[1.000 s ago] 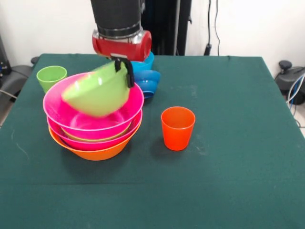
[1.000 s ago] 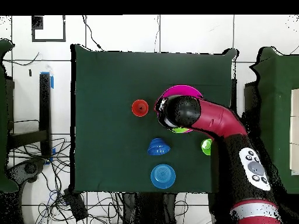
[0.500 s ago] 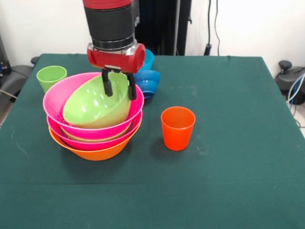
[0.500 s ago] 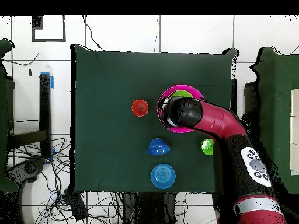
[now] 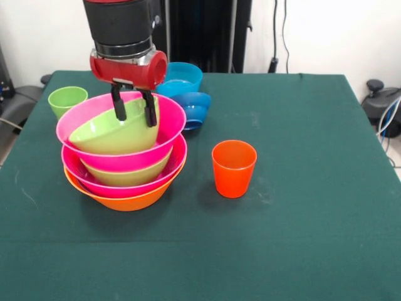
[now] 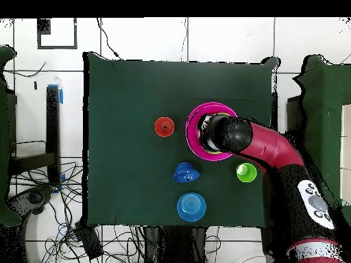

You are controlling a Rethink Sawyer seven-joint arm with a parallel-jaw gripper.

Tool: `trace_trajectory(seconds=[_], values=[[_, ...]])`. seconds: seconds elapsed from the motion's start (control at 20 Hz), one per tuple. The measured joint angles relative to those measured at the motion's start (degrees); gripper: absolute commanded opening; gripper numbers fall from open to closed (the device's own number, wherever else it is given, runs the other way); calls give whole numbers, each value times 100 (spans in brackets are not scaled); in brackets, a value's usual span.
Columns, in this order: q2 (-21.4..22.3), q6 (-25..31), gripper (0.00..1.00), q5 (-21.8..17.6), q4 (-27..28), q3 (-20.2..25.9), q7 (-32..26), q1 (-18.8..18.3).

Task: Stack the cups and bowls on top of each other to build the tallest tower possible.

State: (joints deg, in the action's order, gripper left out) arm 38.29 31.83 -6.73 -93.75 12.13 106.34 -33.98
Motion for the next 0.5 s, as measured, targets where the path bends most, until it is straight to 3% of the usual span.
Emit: trace_trajectory(seconds=[0.5], values=[[195, -63, 100, 0, -190, -7, 0, 20]])
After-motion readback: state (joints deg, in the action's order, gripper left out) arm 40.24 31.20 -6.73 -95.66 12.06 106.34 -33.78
